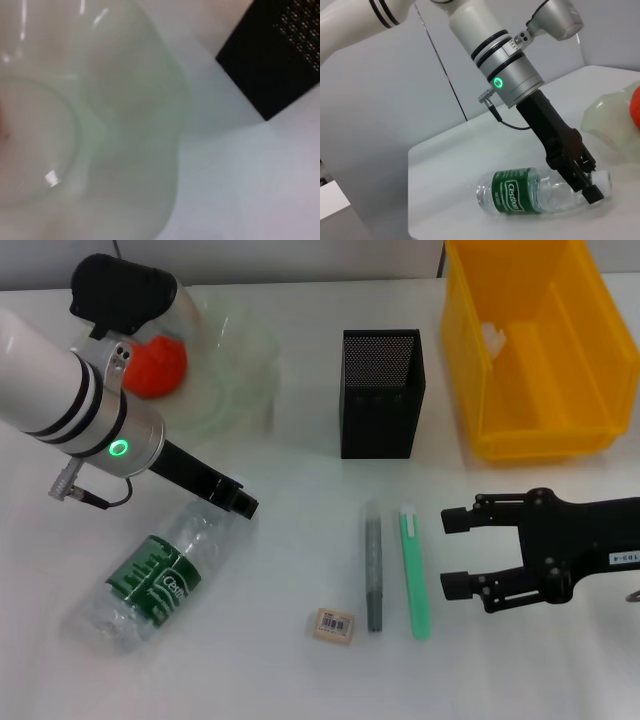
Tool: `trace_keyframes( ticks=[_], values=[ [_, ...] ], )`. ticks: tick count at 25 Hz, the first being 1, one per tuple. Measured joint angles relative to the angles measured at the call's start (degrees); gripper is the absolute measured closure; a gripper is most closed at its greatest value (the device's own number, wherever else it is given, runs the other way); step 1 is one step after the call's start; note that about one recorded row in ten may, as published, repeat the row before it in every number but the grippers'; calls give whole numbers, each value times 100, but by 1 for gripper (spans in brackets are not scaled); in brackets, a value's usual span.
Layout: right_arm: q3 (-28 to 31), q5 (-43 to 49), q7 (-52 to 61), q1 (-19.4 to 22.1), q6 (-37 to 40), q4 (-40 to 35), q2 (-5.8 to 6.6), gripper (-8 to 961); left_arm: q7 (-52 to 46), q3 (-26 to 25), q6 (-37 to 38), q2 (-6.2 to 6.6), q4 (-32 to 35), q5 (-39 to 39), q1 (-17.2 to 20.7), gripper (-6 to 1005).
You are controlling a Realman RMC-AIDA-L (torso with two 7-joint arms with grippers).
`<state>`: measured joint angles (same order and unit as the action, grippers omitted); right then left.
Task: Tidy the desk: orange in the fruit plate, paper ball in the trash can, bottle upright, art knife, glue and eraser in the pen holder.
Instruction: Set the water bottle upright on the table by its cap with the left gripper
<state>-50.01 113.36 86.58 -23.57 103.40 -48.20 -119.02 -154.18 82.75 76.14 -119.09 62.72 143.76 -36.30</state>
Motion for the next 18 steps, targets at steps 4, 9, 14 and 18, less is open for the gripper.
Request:
trace_keyframes(
  ticks=[4,9,14,18],
  values=[
    [55,-3,24,18,78,7,2,123,661,-158,268,40,301,-623,224,530],
    [301,-7,67,56,298,18,-1,124,2369,-1364,1084,53,514,-2028,603,552],
    [446,-12,184,87,422,49,-11,126,3822,-2595,1564,75,-58,-2928,793,550],
    [507,-24,334,89,445,65,-19,127,5128,-3468,2037,79,-707,-3645,990,549]
  ],
)
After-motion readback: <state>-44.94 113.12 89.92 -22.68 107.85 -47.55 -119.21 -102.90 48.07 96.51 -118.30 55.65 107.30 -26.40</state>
